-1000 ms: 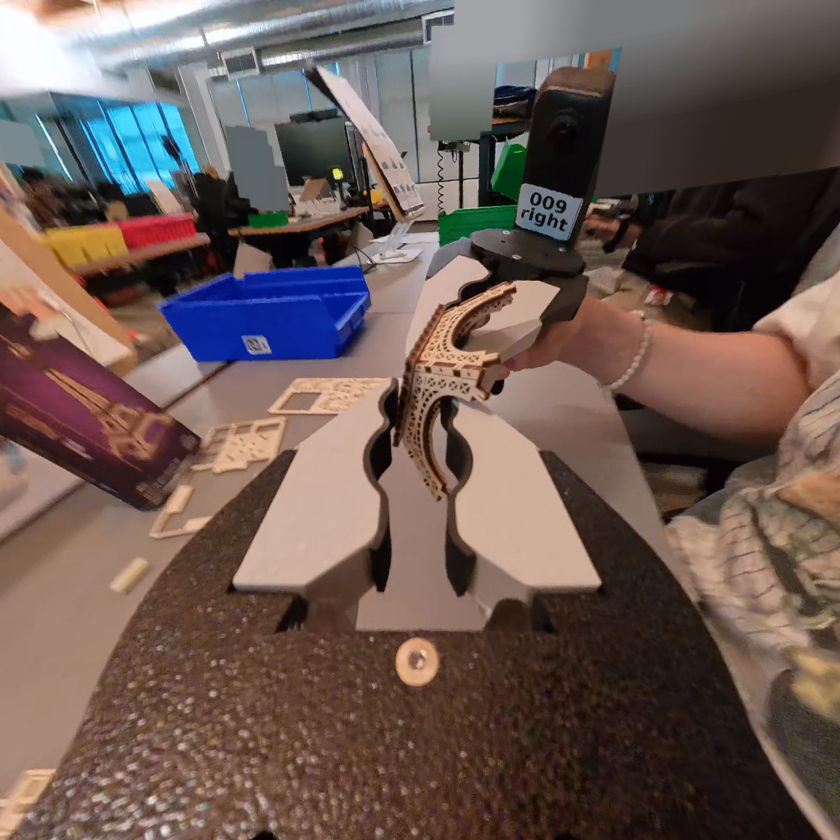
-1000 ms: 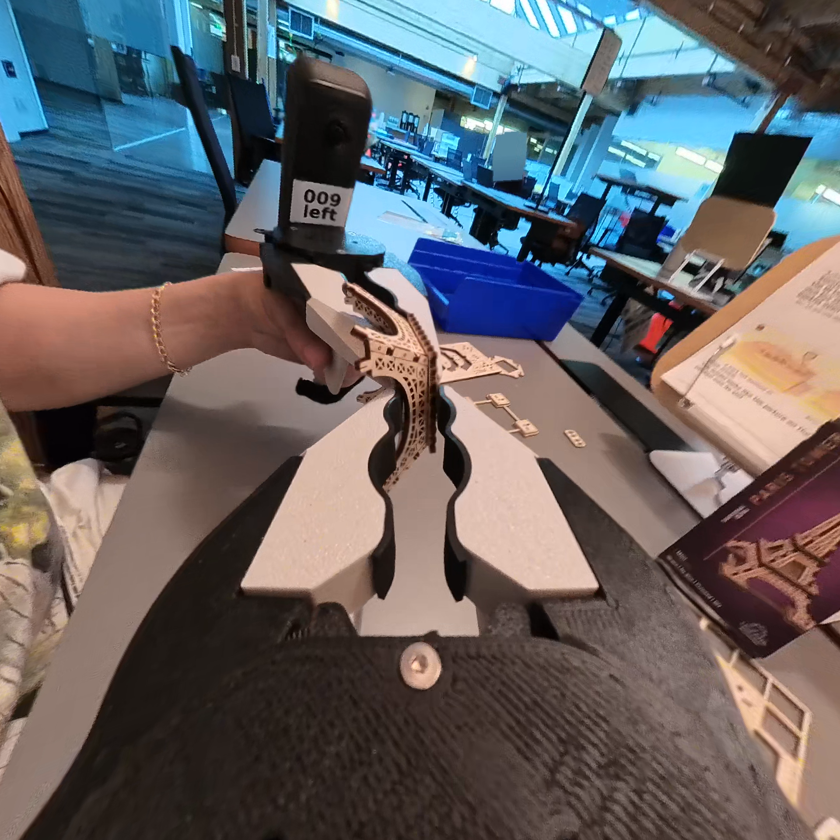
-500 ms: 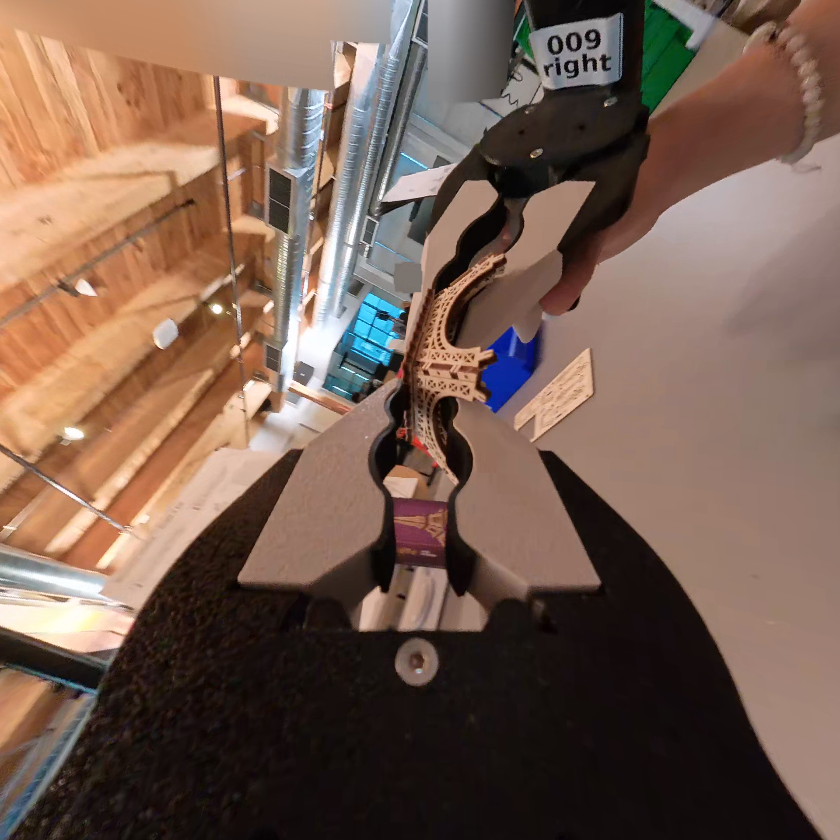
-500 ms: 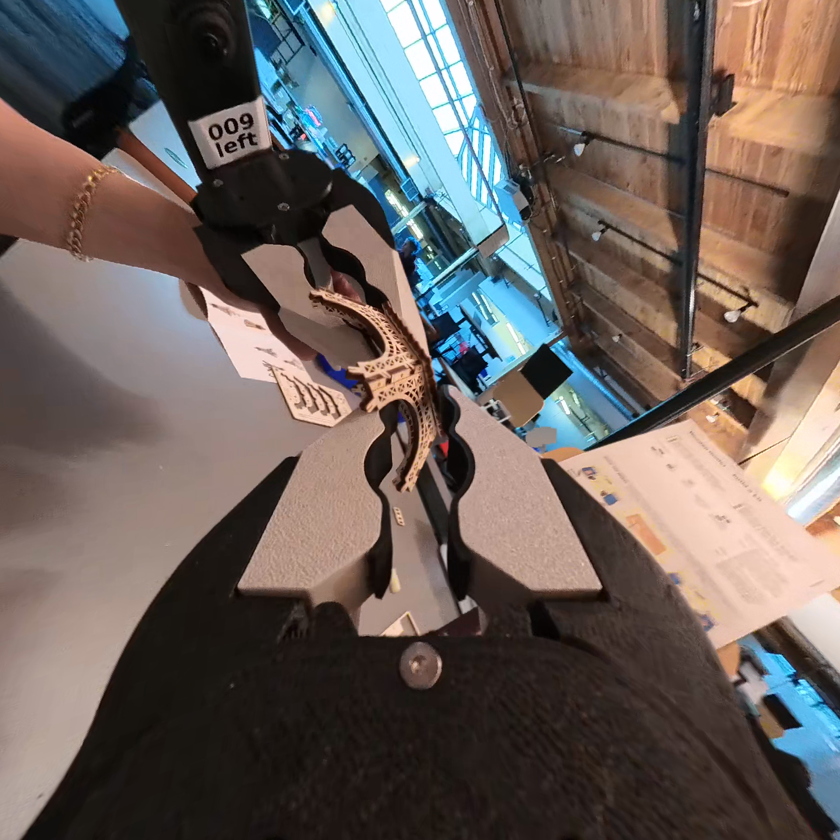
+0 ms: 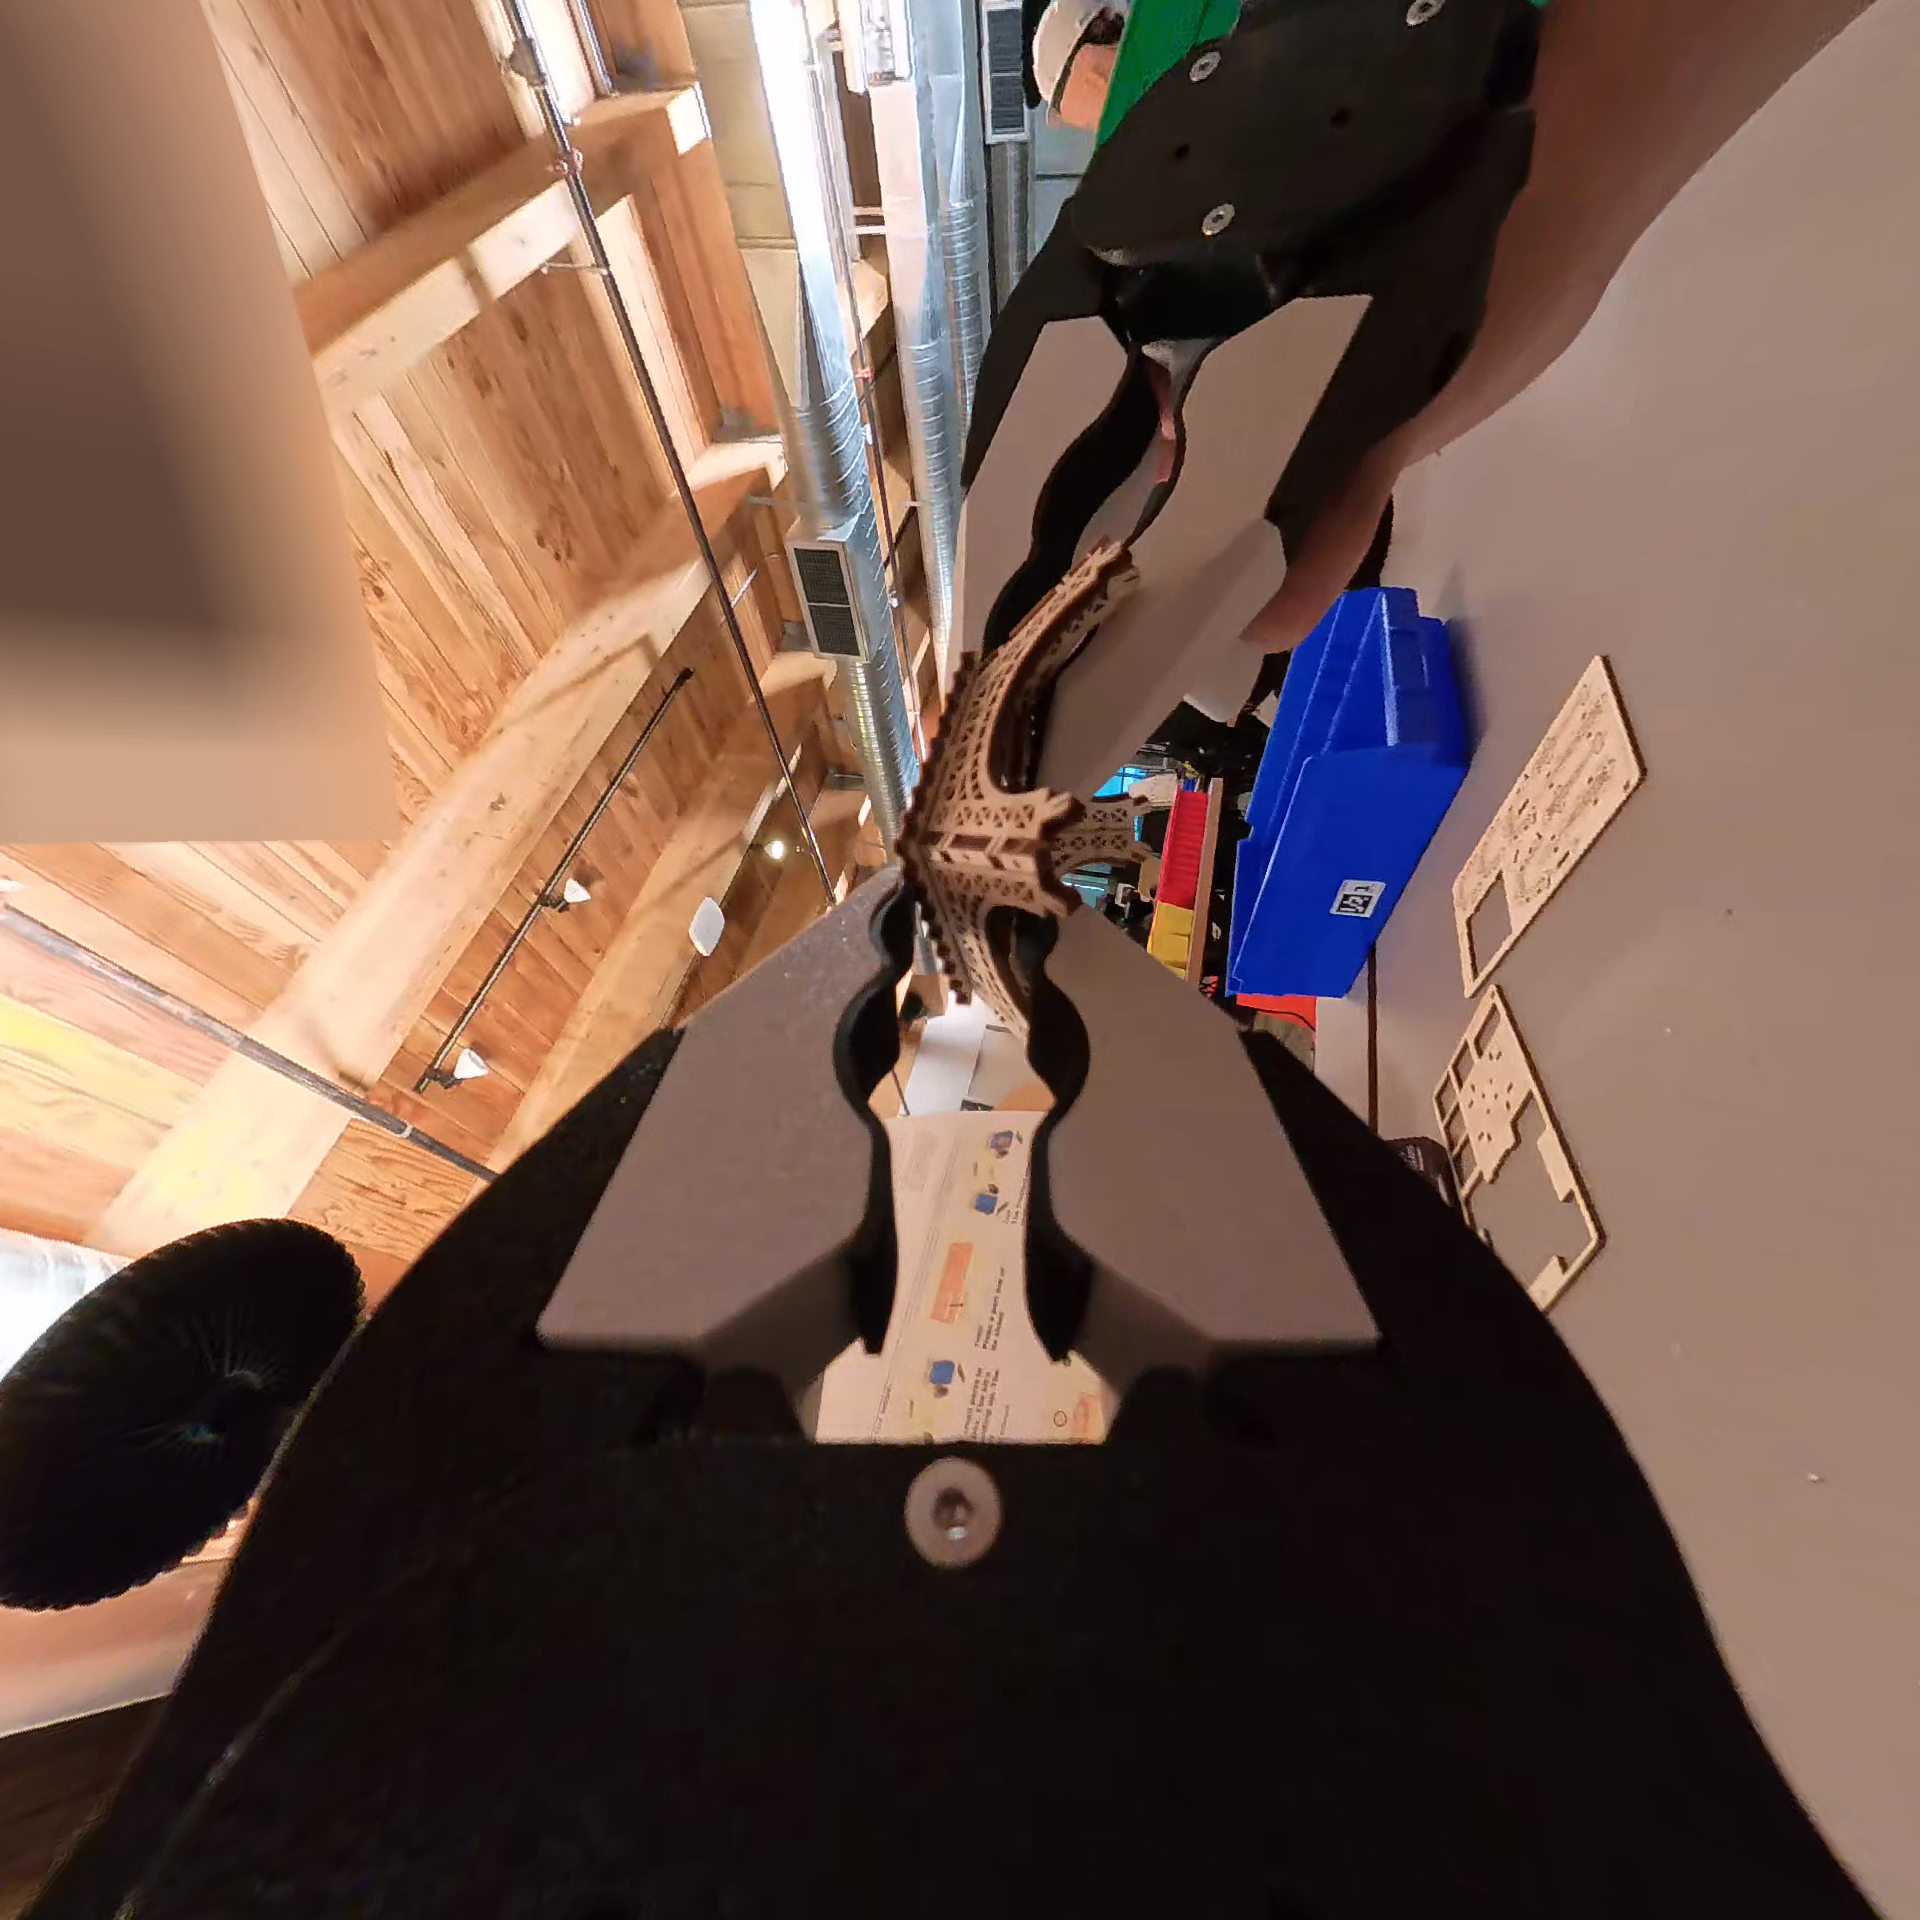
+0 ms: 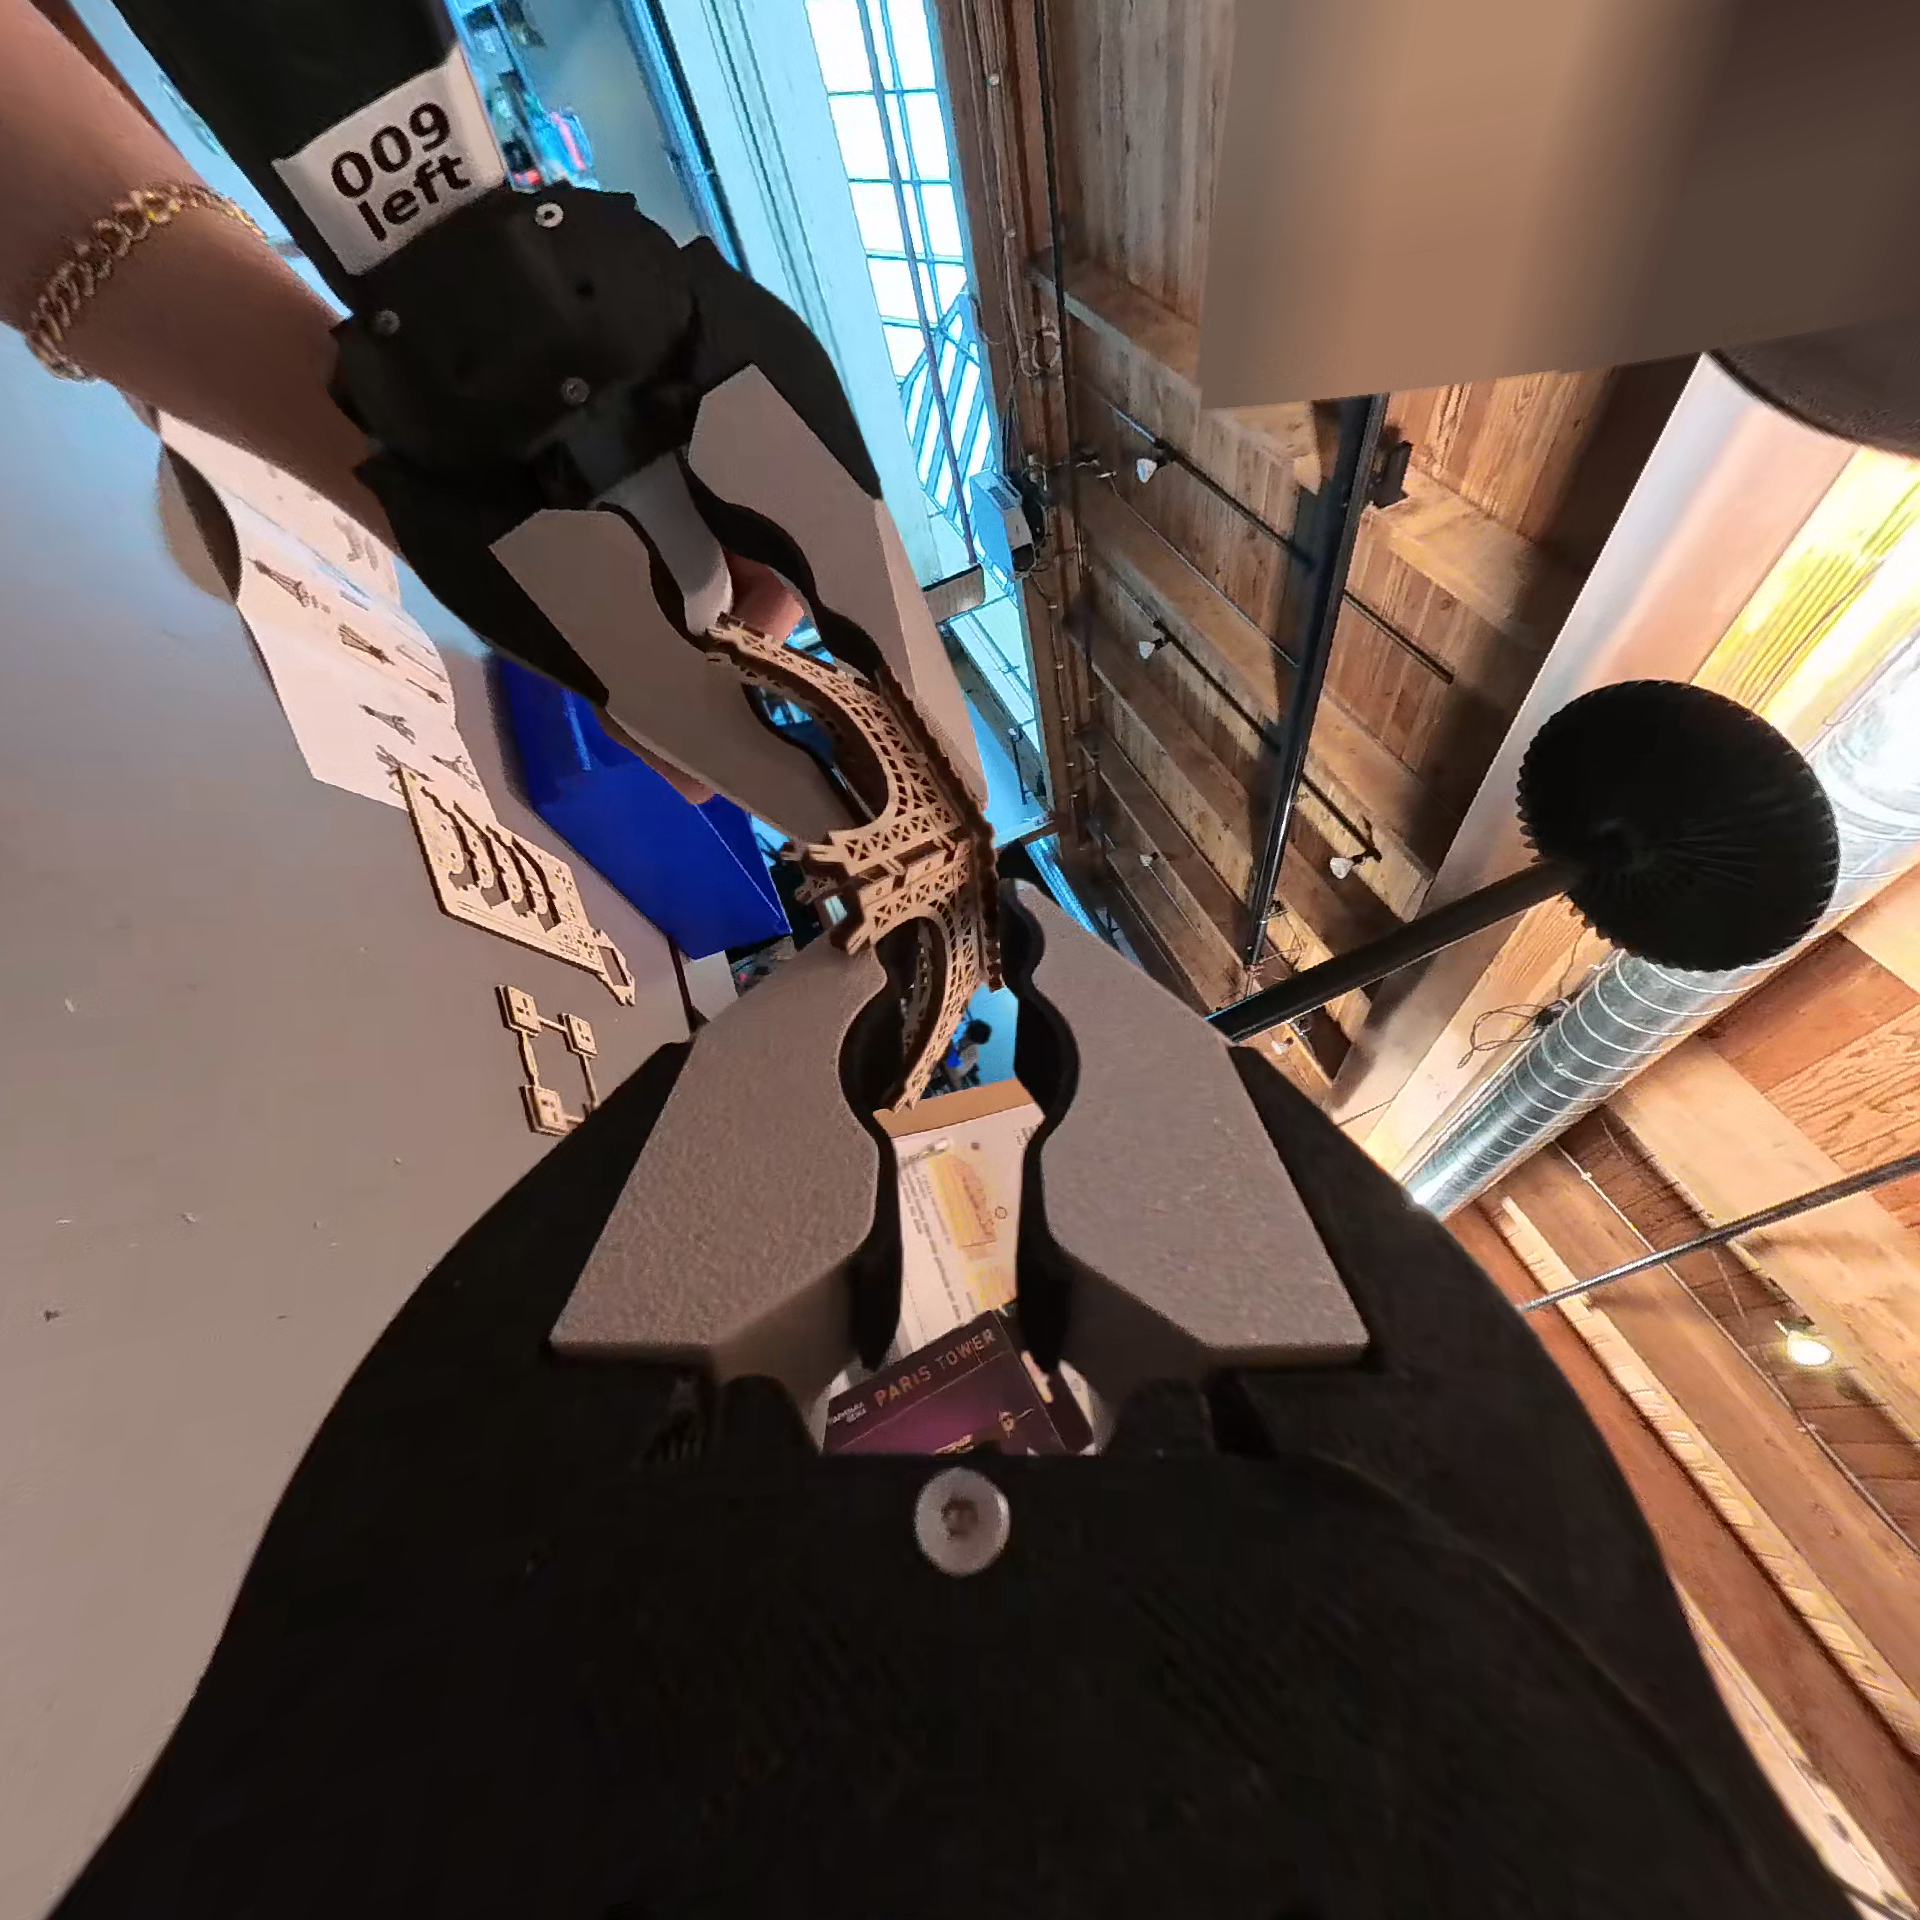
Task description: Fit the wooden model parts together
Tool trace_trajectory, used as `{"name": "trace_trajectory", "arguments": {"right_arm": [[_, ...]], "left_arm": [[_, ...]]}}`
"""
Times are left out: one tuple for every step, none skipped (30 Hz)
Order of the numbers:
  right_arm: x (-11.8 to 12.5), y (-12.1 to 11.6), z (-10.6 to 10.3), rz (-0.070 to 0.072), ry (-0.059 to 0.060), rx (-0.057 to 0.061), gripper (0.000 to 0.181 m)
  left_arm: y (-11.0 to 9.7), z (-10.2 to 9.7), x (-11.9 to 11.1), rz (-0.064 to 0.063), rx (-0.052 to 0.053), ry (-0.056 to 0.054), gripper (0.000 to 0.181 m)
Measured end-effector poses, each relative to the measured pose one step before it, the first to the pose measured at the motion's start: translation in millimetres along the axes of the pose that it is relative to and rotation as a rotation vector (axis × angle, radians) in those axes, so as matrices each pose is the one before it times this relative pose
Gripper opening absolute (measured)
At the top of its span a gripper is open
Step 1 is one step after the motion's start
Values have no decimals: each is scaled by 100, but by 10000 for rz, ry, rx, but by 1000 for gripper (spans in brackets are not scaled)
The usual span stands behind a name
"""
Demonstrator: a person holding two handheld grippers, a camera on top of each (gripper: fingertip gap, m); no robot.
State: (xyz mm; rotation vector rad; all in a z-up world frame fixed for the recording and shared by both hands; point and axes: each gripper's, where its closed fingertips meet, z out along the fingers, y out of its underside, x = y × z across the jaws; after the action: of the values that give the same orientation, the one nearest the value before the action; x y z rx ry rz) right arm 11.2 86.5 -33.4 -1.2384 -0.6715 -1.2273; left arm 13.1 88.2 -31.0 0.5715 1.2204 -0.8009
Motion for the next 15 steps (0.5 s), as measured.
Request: {"name": "trace_trajectory", "arguments": {"right_arm": [[-13,60,-3,-24,5,-22,12],[-38,114,6,19,-7,-29,12],[-3,82,12,13,19,-3,12],[8,47,-4,-6,29,15,12],[-36,115,-16,35,-11,-13,13],[-58,127,-6,57,-16,-16,13],[-20,17,-19,10,27,20,14],[31,-53,-11,-30,62,38,17],[-14,51,-15,-66,29,-32,18],[-30,132,7,-34,18,-64,19],[-48,110,-17,34,-3,-29,19],[-29,84,-46,-13,7,-21,19],[-4,80,-46,-84,30,-22,19],[-1,82,-34,-86,30,-45,19],[-19,149,-12,-101,28,-92,20]], "left_arm": [[54,32,69,-3,-18,99,15],[84,26,57,16,-41,69,15],[48,32,24,66,-37,3,15],[34,32,42,9,-39,31,15],[87,36,112,-128,-63,126,14],[78,26,111,-104,-38,114,13],[31,3,54,63,-3,26,12],[15,0,40,121,-9,-7,12],[13,-8,-21,70,-17,-17,11],[51,14,11,125,-45,4,12],[52,35,50,141,-45,15,12],[23,54,66,64,-21,18,12],[8,49,49,13,-7,4,12],[50,58,49,6,-16,12,12],[121,59,100,-11,-51,58,12]]}}
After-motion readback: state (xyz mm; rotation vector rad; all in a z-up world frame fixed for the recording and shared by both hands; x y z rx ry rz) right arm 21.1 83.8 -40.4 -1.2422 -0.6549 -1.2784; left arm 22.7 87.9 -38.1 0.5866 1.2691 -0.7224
